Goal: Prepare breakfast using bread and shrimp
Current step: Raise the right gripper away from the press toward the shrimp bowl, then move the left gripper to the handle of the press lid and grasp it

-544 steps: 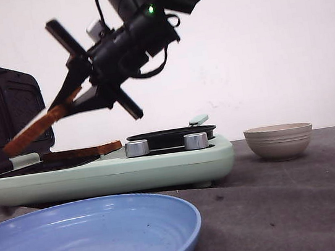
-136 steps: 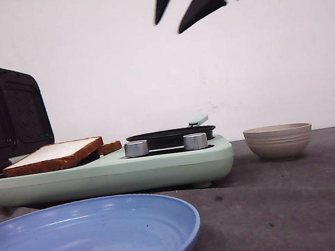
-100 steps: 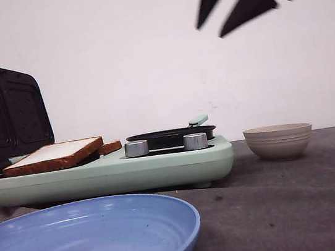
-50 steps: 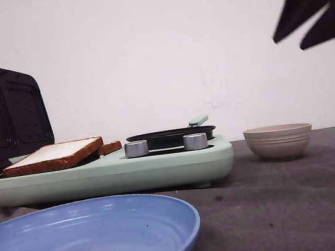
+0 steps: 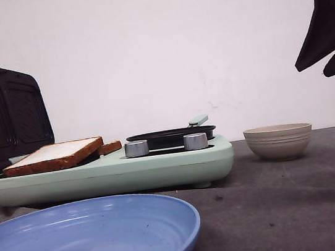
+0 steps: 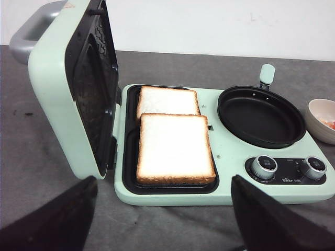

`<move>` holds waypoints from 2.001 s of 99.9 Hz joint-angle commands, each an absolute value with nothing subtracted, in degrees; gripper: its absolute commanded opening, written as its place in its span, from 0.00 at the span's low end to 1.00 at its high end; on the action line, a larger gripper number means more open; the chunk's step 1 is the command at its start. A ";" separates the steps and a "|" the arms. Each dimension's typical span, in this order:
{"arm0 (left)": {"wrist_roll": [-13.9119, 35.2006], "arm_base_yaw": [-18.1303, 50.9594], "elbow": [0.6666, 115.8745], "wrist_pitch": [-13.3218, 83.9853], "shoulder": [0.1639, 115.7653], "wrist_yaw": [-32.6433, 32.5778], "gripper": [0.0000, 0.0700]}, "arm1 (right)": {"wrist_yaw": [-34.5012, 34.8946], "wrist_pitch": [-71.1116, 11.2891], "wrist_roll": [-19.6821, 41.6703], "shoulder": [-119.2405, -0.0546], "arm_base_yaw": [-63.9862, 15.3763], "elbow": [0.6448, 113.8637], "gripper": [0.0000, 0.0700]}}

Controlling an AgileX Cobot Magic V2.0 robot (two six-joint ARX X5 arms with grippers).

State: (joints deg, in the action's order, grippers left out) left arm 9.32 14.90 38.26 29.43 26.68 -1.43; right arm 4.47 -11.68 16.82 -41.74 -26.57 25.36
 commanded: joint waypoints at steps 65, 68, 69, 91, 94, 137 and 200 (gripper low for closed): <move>16.08 5.45 61.30 32.69 41.78 6.24 0.62 | 4.16 -11.05 18.00 -41.93 -26.87 25.43 0.35; 16.10 4.19 62.87 33.32 43.51 7.62 0.62 | 3.84 -11.05 17.98 -41.93 -26.87 25.43 0.35; 16.10 3.75 63.37 33.47 44.05 8.14 0.62 | 3.73 -11.05 18.00 -41.93 -26.87 25.43 0.36; 21.21 -7.60 71.70 35.31 55.72 19.20 0.62 | 2.74 -11.11 18.00 -41.91 -26.87 25.43 0.35; 22.41 -9.41 72.20 34.83 56.99 20.78 0.62 | 2.74 -11.11 18.00 -41.91 -26.87 25.43 0.35; 32.71 -22.13 73.03 27.57 70.00 30.68 0.62 | 1.39 -10.50 17.98 -41.91 -26.85 25.43 0.35; 36.82 -21.30 73.03 19.55 84.75 34.94 0.62 | 1.39 -9.54 17.98 -41.93 -26.87 25.43 0.35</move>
